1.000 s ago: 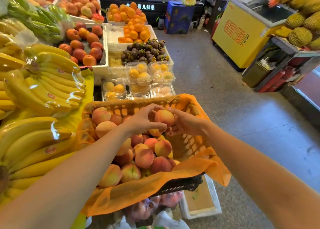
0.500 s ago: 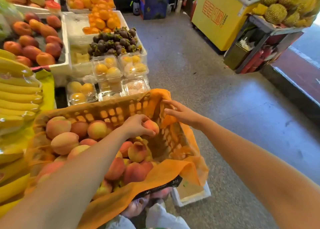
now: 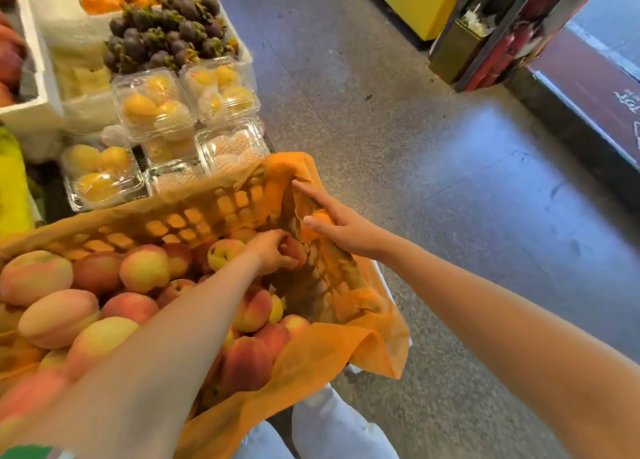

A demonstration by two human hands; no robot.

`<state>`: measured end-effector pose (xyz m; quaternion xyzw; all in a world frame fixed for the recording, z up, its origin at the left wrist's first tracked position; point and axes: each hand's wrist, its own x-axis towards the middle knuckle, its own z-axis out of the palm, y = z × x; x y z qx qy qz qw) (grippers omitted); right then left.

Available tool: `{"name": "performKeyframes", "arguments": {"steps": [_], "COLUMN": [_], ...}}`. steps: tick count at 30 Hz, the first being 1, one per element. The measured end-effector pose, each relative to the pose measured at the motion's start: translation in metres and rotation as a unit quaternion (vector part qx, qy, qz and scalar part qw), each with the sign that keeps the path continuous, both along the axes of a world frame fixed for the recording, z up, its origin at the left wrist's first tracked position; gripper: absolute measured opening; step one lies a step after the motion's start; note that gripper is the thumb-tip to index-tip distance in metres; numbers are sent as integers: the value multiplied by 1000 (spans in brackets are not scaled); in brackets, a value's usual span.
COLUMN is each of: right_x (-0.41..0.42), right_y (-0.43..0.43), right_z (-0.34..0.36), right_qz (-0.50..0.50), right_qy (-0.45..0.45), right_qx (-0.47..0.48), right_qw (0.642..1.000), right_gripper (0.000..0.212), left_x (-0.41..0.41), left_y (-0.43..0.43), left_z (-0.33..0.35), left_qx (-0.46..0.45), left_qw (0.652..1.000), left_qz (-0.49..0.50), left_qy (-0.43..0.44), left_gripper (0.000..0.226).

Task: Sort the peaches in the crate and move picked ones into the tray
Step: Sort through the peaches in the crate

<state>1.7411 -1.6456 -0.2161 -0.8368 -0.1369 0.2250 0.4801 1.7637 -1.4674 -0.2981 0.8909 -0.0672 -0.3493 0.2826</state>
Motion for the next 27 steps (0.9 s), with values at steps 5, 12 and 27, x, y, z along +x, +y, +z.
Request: {"name": "performKeyframes", "arguments": {"steps": [5, 12, 27], "right_x": [-3, -6, -13], "right_y": [2, 4, 100], "right_z": [-6, -2, 15], "right_qz": [-32, -48, 287], "right_qy": [12, -26, 45], "right_qx": [32, -1, -272], "right_qw": [999, 999, 917], "right_gripper": [61, 60, 55], "left_x": [1, -1, -92], "left_y": [-4, 3, 135], "left_z": [-14, 7, 126], "left_qx": [14, 49, 58], "left_qw": [999, 991, 995], "left_qz": [-7, -55, -74], "left_qy": [-36, -113, 19], "left_gripper": [62, 57, 37]}}
